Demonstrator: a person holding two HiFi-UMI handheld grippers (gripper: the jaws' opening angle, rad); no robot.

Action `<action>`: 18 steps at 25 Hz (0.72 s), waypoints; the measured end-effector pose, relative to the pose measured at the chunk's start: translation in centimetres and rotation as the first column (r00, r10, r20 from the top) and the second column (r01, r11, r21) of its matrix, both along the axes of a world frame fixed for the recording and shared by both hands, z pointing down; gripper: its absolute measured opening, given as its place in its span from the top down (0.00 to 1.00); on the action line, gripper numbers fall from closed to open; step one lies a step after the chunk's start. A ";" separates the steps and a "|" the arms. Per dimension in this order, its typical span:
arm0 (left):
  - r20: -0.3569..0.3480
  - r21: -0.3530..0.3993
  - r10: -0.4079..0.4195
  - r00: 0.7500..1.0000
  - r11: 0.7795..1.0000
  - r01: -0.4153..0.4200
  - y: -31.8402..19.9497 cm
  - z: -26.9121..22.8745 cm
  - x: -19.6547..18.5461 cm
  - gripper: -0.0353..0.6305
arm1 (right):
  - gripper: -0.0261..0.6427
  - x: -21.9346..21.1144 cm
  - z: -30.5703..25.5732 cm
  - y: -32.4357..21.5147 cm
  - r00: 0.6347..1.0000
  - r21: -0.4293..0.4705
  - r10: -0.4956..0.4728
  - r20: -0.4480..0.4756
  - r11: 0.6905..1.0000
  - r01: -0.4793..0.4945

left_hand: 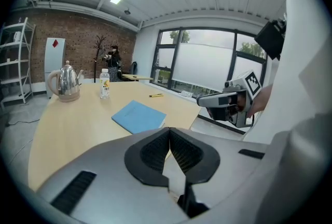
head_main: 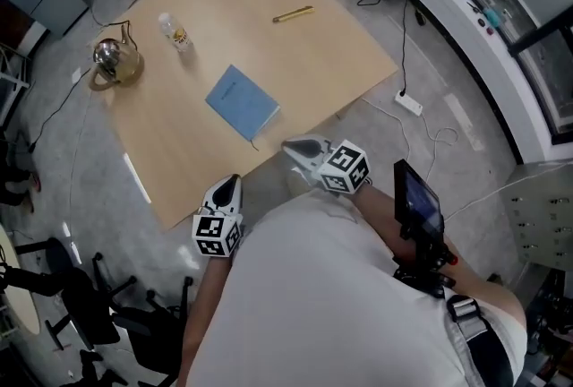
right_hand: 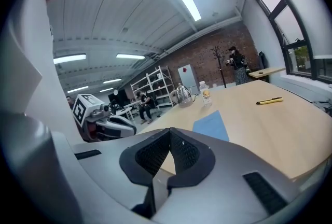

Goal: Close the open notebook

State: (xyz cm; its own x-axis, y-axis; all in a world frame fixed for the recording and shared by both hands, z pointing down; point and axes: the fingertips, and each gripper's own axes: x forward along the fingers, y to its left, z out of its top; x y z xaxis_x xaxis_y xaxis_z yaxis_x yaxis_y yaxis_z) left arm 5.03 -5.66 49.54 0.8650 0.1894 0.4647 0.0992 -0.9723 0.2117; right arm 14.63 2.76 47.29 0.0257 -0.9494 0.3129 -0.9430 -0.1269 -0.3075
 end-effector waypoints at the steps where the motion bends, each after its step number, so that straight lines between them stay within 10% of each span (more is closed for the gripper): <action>1: 0.001 0.002 0.000 1.000 1.000 0.000 0.0 0.0 0.1 0.94 | 0.94 0.1 0.0 0.0 1.000 0.004 0.000 0.001 1.000 0.000; 18: 0.020 0.026 -0.010 1.000 1.000 0.009 0.3 -0.2 2.2 0.94 | 0.94 2.0 0.8 -0.3 1.000 0.022 -0.003 0.031 1.000 0.002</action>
